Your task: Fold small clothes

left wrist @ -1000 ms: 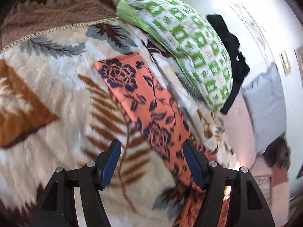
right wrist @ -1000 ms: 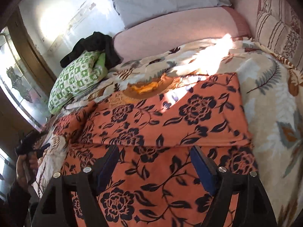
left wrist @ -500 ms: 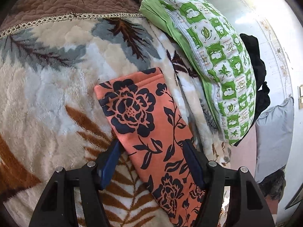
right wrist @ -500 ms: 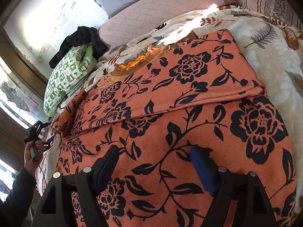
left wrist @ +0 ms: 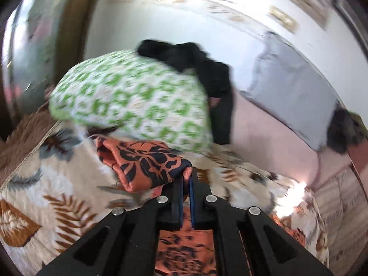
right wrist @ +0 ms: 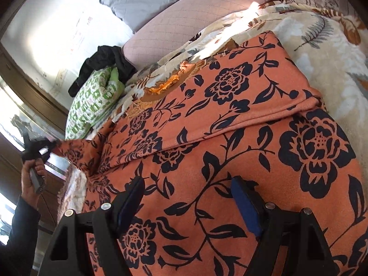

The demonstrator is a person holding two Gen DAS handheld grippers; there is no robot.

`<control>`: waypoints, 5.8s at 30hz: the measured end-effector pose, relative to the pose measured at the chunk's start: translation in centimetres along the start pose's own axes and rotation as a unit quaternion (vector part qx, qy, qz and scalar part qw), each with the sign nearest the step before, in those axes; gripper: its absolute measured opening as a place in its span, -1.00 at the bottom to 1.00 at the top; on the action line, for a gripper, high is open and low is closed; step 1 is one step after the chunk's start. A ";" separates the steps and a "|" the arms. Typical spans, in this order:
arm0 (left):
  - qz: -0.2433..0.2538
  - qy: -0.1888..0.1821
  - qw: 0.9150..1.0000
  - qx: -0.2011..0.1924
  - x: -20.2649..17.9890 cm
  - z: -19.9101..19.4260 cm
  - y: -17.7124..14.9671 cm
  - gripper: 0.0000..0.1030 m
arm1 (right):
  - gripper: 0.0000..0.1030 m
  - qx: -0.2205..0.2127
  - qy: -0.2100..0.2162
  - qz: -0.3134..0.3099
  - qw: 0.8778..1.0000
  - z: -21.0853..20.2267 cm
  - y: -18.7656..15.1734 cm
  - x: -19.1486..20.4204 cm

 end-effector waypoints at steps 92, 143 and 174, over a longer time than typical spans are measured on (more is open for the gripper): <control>0.040 -0.018 0.965 0.259 11.0 -12.7 -29.4 0.54 | 0.76 0.165 -0.066 0.059 0.982 -18.1 -9.5 -3.9; 0.061 -0.093 0.977 0.183 5.9 -10.0 -15.6 -0.83 | -0.89 0.052 0.056 0.099 0.992 -15.9 2.2 -0.6; 0.103 -0.013 0.962 0.253 1.8 9.3 -15.6 0.46 | 0.87 0.113 -0.027 0.017 0.993 -0.7 13.0 -7.7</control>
Point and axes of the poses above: each gripper's, at about its wrist camera, not at the fingertips, and z roughly the way its jaws point, x to its left, y to its top, the point moved 2 cm from there along z, roughly the way its jaws point, and after that the axes turned 11 degrees about y, right-handed, at the moved point
